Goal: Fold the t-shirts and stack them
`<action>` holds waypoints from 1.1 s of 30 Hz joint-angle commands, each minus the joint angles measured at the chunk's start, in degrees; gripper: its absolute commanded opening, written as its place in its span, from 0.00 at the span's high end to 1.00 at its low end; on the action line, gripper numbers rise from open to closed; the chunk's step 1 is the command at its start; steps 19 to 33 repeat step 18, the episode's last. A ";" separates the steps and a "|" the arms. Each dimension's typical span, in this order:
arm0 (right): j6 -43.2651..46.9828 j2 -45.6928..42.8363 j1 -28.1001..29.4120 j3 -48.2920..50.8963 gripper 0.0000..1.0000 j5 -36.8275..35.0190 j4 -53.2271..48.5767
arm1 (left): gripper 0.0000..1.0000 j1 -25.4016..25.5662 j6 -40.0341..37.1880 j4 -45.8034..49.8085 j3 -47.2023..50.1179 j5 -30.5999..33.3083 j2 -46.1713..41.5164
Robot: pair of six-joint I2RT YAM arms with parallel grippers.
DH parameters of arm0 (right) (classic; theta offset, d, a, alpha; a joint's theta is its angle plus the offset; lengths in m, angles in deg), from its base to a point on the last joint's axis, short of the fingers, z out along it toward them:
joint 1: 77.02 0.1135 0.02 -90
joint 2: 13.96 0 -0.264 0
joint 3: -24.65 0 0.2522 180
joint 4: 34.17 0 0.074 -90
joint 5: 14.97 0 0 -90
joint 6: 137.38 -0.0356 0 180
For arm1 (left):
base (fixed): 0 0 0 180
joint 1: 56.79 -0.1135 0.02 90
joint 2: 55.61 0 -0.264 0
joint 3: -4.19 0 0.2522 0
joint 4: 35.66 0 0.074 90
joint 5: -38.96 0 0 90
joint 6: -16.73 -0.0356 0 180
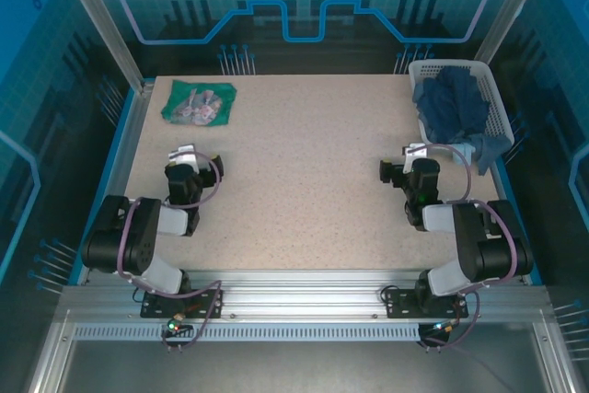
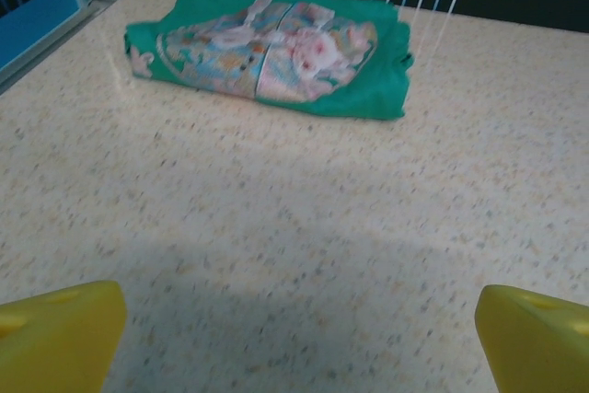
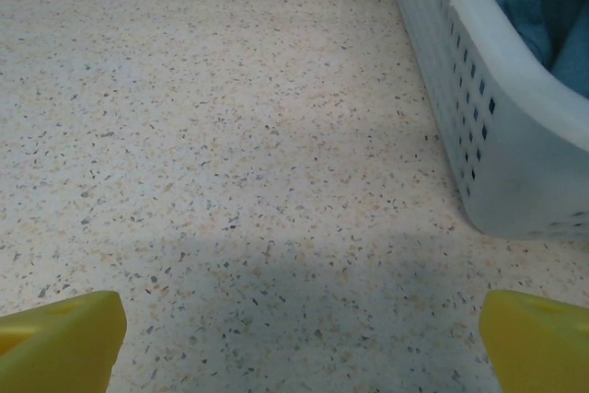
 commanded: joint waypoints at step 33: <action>3.51 0.51 0.49 -3.10 0.00 5.96 -0.67 | 0.01 0.01 -1.46 0.52 -1.67 -2.44 0.10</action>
